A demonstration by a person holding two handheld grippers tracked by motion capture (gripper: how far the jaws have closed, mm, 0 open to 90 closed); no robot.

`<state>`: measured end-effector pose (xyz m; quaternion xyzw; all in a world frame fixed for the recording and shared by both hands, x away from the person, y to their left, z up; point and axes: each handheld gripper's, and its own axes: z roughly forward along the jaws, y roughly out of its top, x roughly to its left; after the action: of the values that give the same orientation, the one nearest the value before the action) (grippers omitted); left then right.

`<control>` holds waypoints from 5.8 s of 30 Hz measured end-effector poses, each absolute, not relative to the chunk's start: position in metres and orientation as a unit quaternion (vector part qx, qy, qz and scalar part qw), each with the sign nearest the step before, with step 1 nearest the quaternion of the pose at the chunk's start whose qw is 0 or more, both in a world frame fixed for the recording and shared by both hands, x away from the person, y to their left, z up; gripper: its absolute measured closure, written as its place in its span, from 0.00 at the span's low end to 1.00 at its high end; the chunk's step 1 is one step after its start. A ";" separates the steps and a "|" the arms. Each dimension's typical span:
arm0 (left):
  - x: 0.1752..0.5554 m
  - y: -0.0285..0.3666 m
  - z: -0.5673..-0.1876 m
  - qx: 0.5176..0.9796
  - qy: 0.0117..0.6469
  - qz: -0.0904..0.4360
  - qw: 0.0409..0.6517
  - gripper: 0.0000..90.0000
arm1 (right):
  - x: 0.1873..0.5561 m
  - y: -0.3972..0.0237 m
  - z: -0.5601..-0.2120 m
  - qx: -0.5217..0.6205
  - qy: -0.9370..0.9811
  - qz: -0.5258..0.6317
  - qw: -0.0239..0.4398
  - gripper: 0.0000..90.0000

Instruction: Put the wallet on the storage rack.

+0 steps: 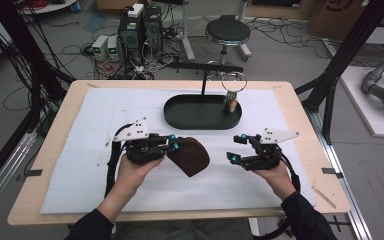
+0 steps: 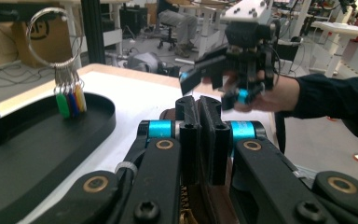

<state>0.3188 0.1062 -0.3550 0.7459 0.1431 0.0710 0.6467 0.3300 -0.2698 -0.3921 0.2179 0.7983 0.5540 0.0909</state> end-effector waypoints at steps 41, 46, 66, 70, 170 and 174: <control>0.328 0.086 -0.360 0.797 0.116 -0.015 0.592 0.44 | 0.322 -0.242 -0.392 0.100 0.828 0.552 -0.006 0.77; 0.328 0.083 -0.362 0.812 0.096 -0.028 0.575 0.67 | 0.321 -0.241 -0.392 0.094 0.830 0.549 -0.009 0.77; 0.331 0.090 -0.361 0.801 0.108 0.008 0.589 0.76 | 0.327 -0.268 -0.384 0.163 0.804 0.570 0.052 0.45; 0.336 0.092 -0.361 0.798 0.120 0.024 0.590 0.76 | 0.332 -0.290 -0.382 0.216 0.783 0.575 0.098 0.40; 0.478 0.048 -0.435 0.700 0.335 0.171 0.607 0.76 | 0.345 -0.335 -0.394 0.351 0.749 0.520 0.212 0.35; 0.477 0.049 -0.433 0.708 0.337 0.170 0.597 0.75 | 0.345 -0.335 -0.394 0.350 0.749 0.520 0.212 0.35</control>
<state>0.4772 0.0495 -0.4329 0.7077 0.3372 0.1698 0.5972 0.3452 -0.3347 -0.3940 0.3504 0.7494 0.5201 0.2124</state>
